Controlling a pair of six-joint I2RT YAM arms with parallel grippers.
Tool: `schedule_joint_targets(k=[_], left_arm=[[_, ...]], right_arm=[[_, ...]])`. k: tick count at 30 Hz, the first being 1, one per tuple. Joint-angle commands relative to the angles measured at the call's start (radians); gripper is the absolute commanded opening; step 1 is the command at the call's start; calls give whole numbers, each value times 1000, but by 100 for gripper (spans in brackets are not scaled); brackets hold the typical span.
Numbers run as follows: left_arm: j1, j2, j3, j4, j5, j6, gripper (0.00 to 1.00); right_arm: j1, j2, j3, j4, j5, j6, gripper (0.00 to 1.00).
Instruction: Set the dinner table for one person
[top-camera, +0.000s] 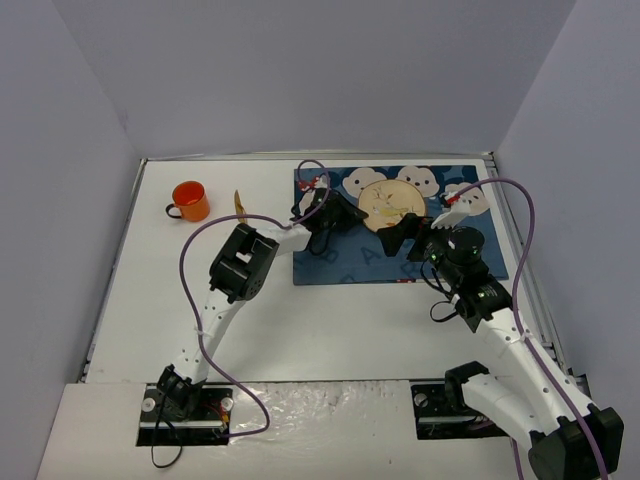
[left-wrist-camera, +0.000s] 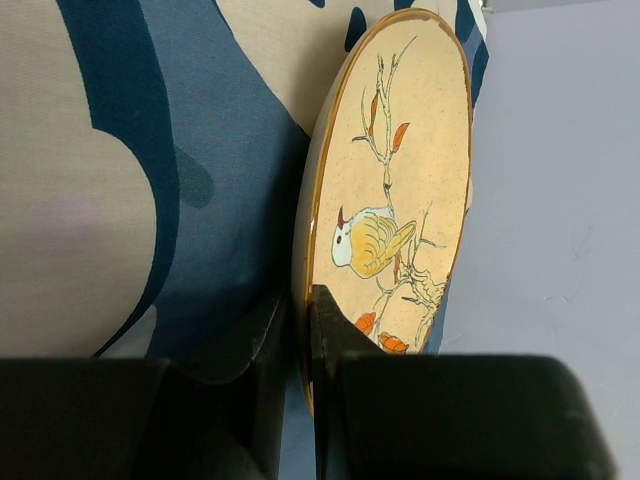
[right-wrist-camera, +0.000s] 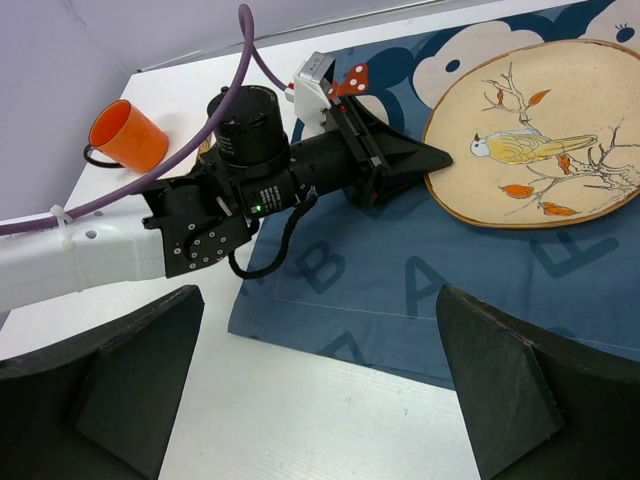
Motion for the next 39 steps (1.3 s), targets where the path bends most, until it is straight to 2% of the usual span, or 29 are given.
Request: schedule_joint_targets(k=[1, 4, 6, 11, 13, 17, 21, 26, 30, 34, 39], left_arm=[[-15, -118, 10, 90, 21, -13, 2], [-16, -125, 8, 86, 24, -7, 20], [-16, -136, 6, 78, 24, 6, 38], [-15, -178, -13, 52, 18, 32, 54], [-13, -216, -31, 30, 7, 49, 65], [-8, -314, -103, -89, -28, 148, 76], [-5, -438, -199, -238, -95, 303, 78], [-8, -588, -336, -386, -166, 474, 79], [-11, -598, -368, -461, -187, 580, 78], [-11, -575, -390, -474, -203, 641, 73], [-11, -528, -394, -482, -241, 673, 62]], right_arm=[[7, -8, 6, 65, 17, -1, 99], [7, -7, 7, 65, 21, -5, 99], [6, -3, 9, 65, 25, -11, 99], [6, 16, 19, 58, 54, -25, 100], [6, 32, 44, 41, 81, -29, 100], [-3, 92, 110, -8, 195, -41, 100], [-37, 191, 188, -35, 283, -39, 100], [-160, 390, 298, -31, 265, -36, 99], [-212, 568, 434, -9, 295, -111, 96], [-283, 710, 548, 37, 255, -215, 91], [-359, 895, 664, 96, 198, -277, 83]])
